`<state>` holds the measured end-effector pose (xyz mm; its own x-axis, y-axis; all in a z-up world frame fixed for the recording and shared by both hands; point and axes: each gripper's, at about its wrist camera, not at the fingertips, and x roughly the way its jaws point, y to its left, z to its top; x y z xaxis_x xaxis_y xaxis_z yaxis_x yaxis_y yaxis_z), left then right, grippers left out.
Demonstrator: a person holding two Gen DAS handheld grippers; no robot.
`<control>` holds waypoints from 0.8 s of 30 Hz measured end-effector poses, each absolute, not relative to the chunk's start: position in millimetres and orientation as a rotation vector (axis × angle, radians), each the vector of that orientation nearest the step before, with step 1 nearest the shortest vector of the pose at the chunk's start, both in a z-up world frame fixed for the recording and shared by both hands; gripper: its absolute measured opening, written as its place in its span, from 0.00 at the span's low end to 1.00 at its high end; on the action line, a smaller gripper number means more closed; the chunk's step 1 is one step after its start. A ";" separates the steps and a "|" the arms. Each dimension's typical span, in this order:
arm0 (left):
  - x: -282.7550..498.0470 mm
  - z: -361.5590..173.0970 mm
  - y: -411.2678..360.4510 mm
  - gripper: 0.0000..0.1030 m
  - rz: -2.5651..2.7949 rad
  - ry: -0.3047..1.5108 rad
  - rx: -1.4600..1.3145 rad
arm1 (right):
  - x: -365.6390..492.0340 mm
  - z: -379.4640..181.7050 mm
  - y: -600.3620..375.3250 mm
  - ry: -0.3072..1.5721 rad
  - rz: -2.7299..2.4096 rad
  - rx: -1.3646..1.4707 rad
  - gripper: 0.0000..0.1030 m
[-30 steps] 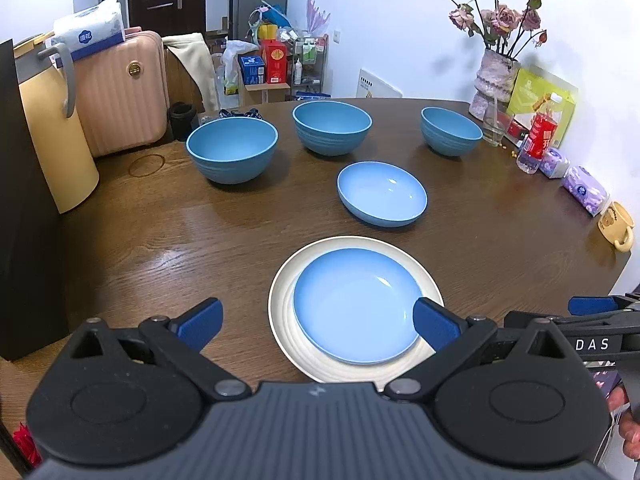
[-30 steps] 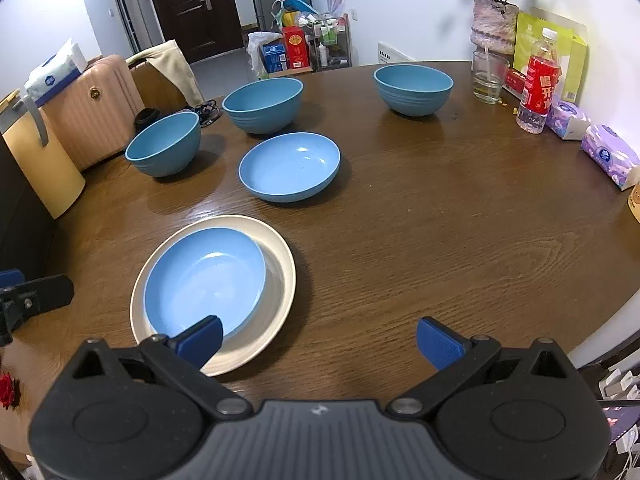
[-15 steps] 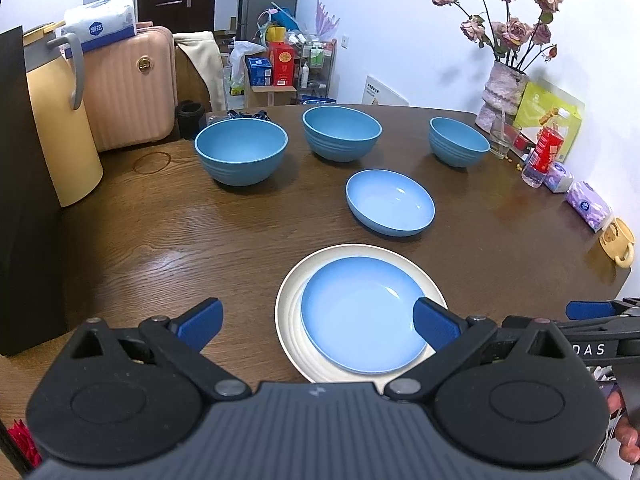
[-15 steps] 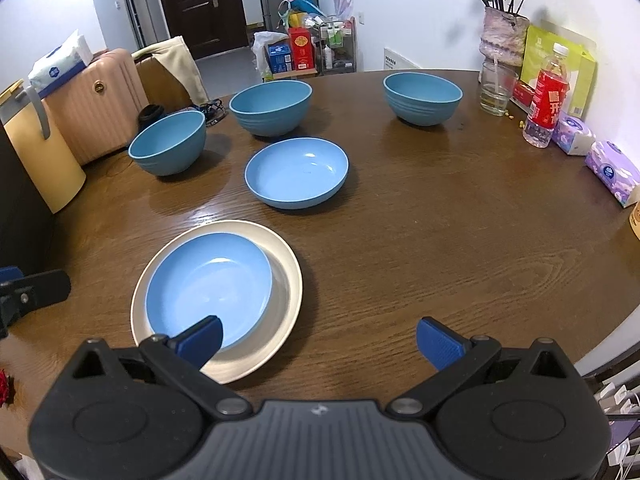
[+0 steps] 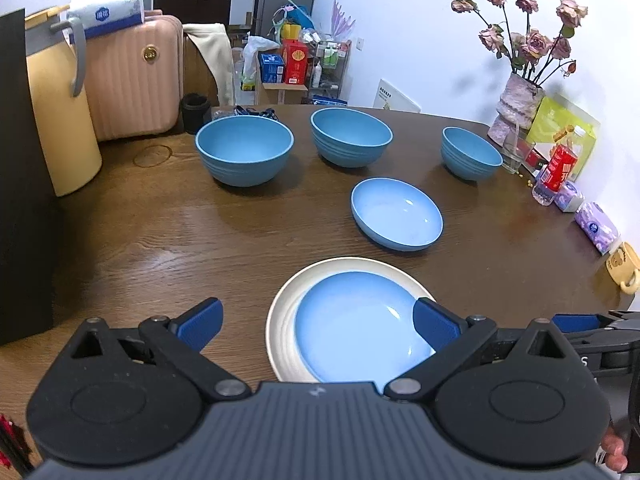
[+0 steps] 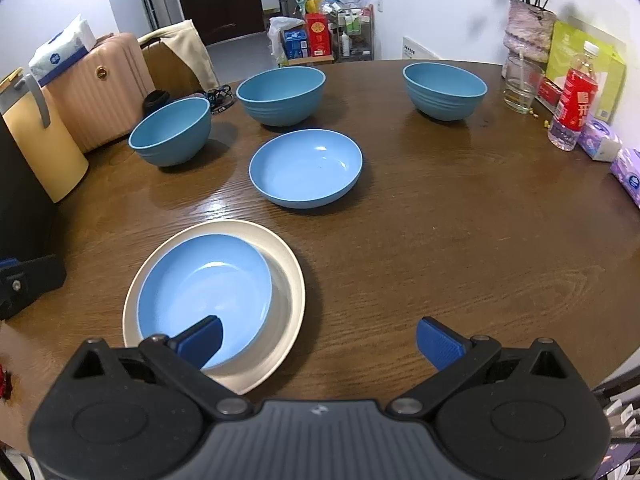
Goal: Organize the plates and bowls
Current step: 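Withdraw both grippers upward away from the stacked plates, then move both grippers toward the next shallow blue plate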
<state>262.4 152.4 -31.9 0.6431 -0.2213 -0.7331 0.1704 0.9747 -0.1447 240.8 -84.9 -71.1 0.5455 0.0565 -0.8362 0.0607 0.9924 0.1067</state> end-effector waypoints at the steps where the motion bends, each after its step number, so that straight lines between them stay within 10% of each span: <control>1: 264.4 -33.0 150.7 1.00 -0.222 0.846 -0.068 | 243.2 -71.8 -85.9 0.997 0.001 0.126 1.00; 24: 339.4 -46.9 101.1 1.00 -0.197 0.900 -0.129 | 315.3 -89.2 -118.4 1.079 0.057 0.115 1.00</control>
<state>339.4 101.1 -46.9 0.6054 -0.2238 -0.7638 0.1161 0.9742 -0.1934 315.3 -118.4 -89.2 0.4718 0.1024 -0.8757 0.0096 0.9926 0.1213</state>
